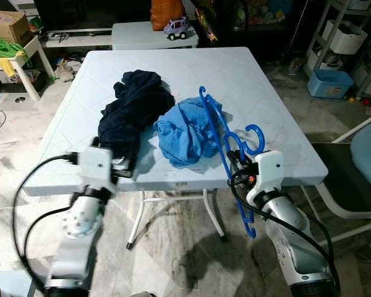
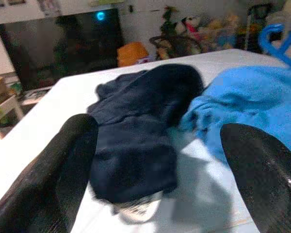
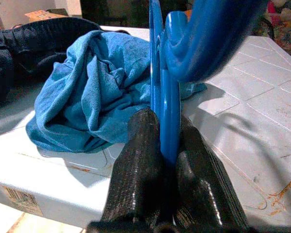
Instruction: Hang hanger
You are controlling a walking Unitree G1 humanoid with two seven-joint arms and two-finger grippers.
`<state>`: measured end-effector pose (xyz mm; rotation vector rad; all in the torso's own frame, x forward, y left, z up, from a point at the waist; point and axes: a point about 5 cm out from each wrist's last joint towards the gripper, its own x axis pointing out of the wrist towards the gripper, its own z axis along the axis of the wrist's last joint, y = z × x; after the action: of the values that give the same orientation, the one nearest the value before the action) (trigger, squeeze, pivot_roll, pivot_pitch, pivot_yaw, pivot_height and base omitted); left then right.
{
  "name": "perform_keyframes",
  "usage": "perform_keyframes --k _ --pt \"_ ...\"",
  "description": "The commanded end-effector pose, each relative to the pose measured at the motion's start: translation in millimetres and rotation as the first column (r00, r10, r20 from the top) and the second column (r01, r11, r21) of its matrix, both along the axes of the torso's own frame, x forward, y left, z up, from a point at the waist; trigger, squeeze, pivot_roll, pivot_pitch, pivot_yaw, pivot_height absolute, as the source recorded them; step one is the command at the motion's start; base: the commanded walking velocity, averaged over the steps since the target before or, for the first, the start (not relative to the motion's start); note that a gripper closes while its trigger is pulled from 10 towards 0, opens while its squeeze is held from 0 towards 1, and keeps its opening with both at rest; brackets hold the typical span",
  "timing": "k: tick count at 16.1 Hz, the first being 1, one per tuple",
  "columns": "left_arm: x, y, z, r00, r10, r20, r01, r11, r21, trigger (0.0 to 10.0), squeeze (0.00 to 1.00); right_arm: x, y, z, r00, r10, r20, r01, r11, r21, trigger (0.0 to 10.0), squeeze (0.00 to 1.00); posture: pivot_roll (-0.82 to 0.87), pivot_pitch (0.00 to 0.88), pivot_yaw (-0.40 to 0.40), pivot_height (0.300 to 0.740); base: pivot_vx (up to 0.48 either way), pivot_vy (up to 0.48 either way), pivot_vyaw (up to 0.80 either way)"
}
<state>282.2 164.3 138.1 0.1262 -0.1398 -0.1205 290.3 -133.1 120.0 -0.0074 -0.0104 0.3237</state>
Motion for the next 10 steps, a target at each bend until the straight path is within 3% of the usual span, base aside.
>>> perform_keyframes --k 1,4,10 --pt "2.9 -6.7 7 0.999 -0.026 0.018 0.026 1.0 0.018 10.0 0.0 0.9 0.5 4 1.0 0.0 0.02 0.0 1.0 0.0 10.0 0.0 -0.01 0.031 -0.017 0.74 0.0 0.0 0.0" --pt "7.0 -12.3 6 1.0 -0.021 0.0 0.021 1.0 0.018 10.0 0.0 1.4 -0.5 4 1.0 -0.009 0.022 0.009 1.0 -0.002 10.0 0.0 -0.02 0.028 -0.014 0.74 0.0 0.0 0.0" --pt "12.1 -18.0 5 0.999 -0.038 -0.018 0.038 0.999 0.014 10.0 0.0 1.1 -3.2 4 0.999 -0.022 0.025 0.022 1.0 -0.004 10.0 0.0 -0.04 0.016 -0.004 0.74 -0.254 0.0 0.0"
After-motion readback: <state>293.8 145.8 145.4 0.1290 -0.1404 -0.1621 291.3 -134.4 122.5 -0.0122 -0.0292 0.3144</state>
